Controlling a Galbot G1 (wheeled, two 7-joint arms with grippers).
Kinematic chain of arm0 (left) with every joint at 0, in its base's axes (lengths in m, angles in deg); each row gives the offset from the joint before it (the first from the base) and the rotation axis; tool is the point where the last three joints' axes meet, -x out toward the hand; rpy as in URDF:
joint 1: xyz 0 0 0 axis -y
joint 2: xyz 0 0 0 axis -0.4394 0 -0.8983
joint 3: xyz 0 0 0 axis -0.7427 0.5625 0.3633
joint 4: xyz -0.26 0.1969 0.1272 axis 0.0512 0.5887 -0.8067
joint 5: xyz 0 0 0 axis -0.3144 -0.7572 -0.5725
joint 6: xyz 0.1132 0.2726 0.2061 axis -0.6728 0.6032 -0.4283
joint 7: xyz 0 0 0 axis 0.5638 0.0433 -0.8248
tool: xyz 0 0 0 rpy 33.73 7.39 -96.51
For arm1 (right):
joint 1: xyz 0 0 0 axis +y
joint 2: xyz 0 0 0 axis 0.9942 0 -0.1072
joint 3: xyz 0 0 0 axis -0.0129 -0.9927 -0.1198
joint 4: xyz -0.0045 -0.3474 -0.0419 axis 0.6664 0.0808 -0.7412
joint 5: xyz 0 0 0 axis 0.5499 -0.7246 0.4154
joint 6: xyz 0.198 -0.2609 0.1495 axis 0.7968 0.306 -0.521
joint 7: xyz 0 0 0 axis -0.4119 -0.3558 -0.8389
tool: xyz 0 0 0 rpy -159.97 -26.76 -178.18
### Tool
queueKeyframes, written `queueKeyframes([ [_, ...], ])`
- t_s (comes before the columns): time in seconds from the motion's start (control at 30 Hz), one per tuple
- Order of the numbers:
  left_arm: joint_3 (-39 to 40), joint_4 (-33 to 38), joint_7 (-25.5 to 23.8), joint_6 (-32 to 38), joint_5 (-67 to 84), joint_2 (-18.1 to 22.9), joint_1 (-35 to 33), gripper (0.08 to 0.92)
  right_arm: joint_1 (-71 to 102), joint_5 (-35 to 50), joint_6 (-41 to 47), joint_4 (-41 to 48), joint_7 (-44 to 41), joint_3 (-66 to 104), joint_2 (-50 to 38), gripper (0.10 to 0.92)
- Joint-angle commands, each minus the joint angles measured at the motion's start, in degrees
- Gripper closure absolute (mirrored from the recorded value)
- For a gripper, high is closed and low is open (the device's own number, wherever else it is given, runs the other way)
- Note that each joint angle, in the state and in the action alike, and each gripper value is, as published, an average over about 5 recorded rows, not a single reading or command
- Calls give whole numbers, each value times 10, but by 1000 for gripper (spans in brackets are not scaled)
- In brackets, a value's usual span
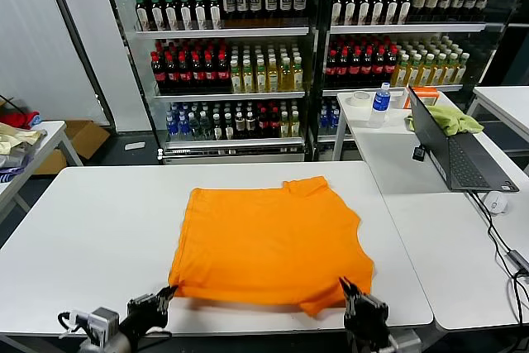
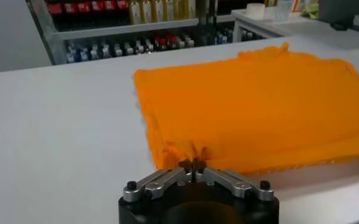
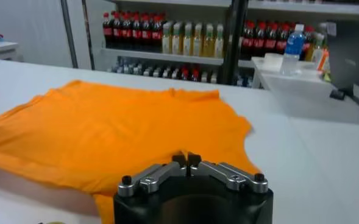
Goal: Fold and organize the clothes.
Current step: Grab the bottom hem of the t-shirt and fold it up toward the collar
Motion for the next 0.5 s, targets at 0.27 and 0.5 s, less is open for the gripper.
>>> queueKeyframes([
  [0.27,29,-100,-33,-2,44,3,138,920,-144,10,15,107,-3,-32,4,912],
  [0.5,42,-108,-42,-1,41,8,153,920,-143,6,14,122,-5,-29,7,912],
])
